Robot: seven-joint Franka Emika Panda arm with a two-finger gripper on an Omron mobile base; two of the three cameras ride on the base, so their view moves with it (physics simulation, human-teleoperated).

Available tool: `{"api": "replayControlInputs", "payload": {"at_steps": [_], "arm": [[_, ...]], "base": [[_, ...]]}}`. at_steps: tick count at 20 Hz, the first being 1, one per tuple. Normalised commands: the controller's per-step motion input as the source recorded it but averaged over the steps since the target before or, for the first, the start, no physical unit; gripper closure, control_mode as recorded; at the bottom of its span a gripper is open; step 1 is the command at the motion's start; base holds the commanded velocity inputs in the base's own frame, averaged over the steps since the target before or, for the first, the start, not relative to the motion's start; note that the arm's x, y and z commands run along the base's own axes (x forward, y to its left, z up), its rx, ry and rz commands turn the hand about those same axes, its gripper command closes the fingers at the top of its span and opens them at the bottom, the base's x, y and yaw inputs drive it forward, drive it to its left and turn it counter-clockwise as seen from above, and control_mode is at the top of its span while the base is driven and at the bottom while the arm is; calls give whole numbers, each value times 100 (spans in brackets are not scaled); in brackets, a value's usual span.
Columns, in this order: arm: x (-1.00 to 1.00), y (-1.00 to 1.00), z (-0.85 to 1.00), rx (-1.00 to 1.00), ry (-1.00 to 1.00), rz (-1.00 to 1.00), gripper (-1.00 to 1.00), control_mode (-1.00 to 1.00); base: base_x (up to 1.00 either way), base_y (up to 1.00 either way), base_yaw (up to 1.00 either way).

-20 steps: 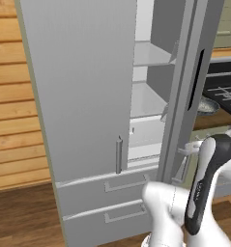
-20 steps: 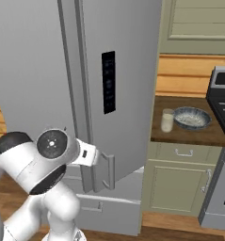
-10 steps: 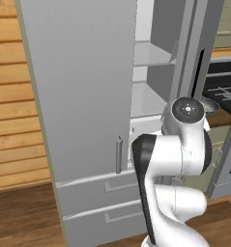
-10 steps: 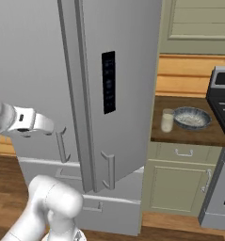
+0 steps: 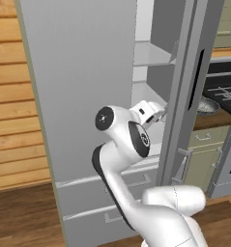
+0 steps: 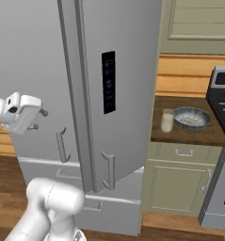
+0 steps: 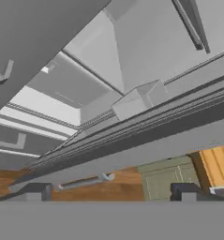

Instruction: Grab a lemon wedge from the fridge and one ice cube from the ice bowl, and put them in the glass of lemonade.

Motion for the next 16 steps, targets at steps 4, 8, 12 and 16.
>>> {"api": "replayControlInputs", "payload": {"at_steps": [4,8,12,16], "arm": [[100,-10,-16,-23,17,-3,-100,-100],[66,-18,-18,-7,12,-7,-100,-100],[19,-38,-11,-3,4,-36,-100,-100],[1,-29,0,-1,0,-26,-100,-100]], "base": [[0,0,0],[0,0,0],[0,0,0],[0,0,0]]}}
